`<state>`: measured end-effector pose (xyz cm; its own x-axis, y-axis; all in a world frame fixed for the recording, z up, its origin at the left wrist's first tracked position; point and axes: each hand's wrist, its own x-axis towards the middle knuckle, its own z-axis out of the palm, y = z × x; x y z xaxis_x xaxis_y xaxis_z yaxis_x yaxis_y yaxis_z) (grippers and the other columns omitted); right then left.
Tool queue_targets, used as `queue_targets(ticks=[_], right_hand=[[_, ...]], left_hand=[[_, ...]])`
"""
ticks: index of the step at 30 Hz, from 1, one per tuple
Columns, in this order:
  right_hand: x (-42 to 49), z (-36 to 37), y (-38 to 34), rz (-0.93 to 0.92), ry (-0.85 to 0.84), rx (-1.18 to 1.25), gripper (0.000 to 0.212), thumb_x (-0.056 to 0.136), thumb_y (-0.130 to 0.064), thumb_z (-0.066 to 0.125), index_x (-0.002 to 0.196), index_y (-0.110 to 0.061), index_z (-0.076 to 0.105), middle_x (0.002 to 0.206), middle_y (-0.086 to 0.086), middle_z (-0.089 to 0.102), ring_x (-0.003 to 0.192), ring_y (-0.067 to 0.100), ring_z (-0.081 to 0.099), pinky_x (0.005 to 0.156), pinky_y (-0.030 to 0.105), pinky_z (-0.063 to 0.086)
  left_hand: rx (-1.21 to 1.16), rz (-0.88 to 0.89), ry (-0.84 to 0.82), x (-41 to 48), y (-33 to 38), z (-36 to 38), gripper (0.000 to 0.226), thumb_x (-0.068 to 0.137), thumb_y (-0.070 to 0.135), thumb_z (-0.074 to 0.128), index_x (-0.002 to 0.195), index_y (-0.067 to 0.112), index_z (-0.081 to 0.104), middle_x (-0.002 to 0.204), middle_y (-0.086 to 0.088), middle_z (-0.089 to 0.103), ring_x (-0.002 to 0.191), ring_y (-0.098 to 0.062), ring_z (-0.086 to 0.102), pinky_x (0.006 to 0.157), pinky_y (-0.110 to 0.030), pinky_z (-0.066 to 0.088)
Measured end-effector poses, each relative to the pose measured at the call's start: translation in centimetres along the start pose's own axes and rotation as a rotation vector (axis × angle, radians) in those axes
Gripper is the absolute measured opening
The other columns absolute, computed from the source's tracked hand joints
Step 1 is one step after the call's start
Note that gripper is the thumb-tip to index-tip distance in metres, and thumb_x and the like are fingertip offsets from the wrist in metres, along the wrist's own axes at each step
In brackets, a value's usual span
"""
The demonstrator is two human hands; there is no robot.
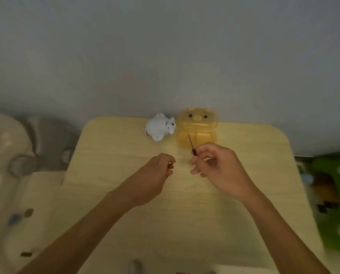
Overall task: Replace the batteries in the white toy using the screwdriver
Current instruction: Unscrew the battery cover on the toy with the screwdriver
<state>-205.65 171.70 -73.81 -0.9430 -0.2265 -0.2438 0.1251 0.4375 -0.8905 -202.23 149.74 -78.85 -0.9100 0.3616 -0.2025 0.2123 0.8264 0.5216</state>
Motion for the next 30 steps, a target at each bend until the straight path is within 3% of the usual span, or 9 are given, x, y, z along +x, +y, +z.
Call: queue_targets(ticks=[4,7,12,15,17,22,26,30], right_hand=[[2.7,1.4,4.9,-0.194,-0.062,-0.163,0.009,0.095,-0.017,0.071,0.104,-0.017,0.071,0.093,-0.005,0.079,0.069,0.009,0.079,0.070,0.045,0.065],[3.6,2.2,6.1,-0.394,-0.102,-0.382,0.014,0.094,-0.021,0.070,0.108,-0.023,0.072,0.090,-0.013,0.075,0.072,0.011,0.076,0.068,0.036,0.063],[3.5,2.1,6.7,-0.543,-0.076,-0.480,0.015,0.093,-0.024,0.070,0.108,-0.025,0.072,0.092,-0.013,0.076,0.070,0.011,0.075,0.063,0.028,0.061],[3.6,2.0,6.8,-0.552,-0.048,-0.452,0.013,0.092,-0.021,0.072,0.104,-0.024,0.072,0.088,-0.013,0.075,0.070,0.009,0.076,0.060,0.016,0.057],[3.5,1.9,7.0,-0.535,-0.034,-0.429,0.012,0.092,-0.019,0.073,0.103,-0.024,0.072,0.087,-0.012,0.075,0.070,0.010,0.077,0.059,0.012,0.055],[2.6,1.6,7.6,-0.464,0.012,-0.359,0.017,0.091,-0.018,0.075,0.097,-0.033,0.069,0.088,-0.008,0.076,0.067,0.008,0.077,0.056,0.010,0.052],[1.9,1.3,8.2,-0.458,0.034,-0.362,0.014,0.090,-0.019,0.075,0.098,-0.030,0.073,0.089,-0.009,0.077,0.068,0.010,0.077,0.058,0.019,0.058],[1.6,1.3,8.4,-0.452,0.044,-0.356,0.012,0.090,-0.018,0.076,0.100,-0.024,0.075,0.089,-0.008,0.078,0.069,0.010,0.077,0.058,0.017,0.056]], left_hand=[[0.496,0.212,0.077,1.5,-3.4,4.4,0.030,0.111,0.016,0.035,0.128,0.006,0.058,0.109,-0.009,0.062,0.090,-0.026,0.055,0.079,-0.041,0.052],[0.561,0.206,0.202,1.8,-3.9,5.2,0.033,0.110,0.025,0.035,0.124,0.008,0.060,0.108,-0.009,0.058,0.090,-0.027,0.052,0.080,-0.045,0.051],[0.468,0.177,0.251,1.0,-4.9,5.7,0.052,0.108,0.048,0.028,0.142,0.016,0.052,0.131,-0.003,0.052,0.117,-0.022,0.052,0.093,-0.039,0.048],[0.463,0.149,0.185,0.9,-5.1,5.7,0.066,0.107,0.058,0.015,0.157,0.019,0.035,0.154,0.000,0.039,0.146,-0.019,0.036,0.114,-0.043,0.037],[0.452,0.168,0.161,0.9,-5.0,5.8,0.069,0.106,0.060,0.011,0.160,0.021,0.029,0.159,0.003,0.032,0.152,-0.016,0.028,0.120,-0.044,0.030],[0.405,0.170,0.234,1.1,-5.0,6.1,0.062,0.105,0.060,0.019,0.149,0.023,0.042,0.145,0.003,0.043,0.138,-0.017,0.041,0.110,-0.041,0.038],[0.405,0.188,0.257,1.8,-5.3,6.0,0.057,0.104,0.061,0.021,0.140,0.026,0.048,0.132,0.006,0.045,0.121,-0.016,0.045,0.100,-0.038,0.039],[0.442,0.199,0.279,2.1,-5.1,6.1,0.048,0.105,0.059,0.021,0.123,0.026,0.052,0.117,0.008,0.045,0.104,-0.015,0.044,0.092,-0.037,0.041]])
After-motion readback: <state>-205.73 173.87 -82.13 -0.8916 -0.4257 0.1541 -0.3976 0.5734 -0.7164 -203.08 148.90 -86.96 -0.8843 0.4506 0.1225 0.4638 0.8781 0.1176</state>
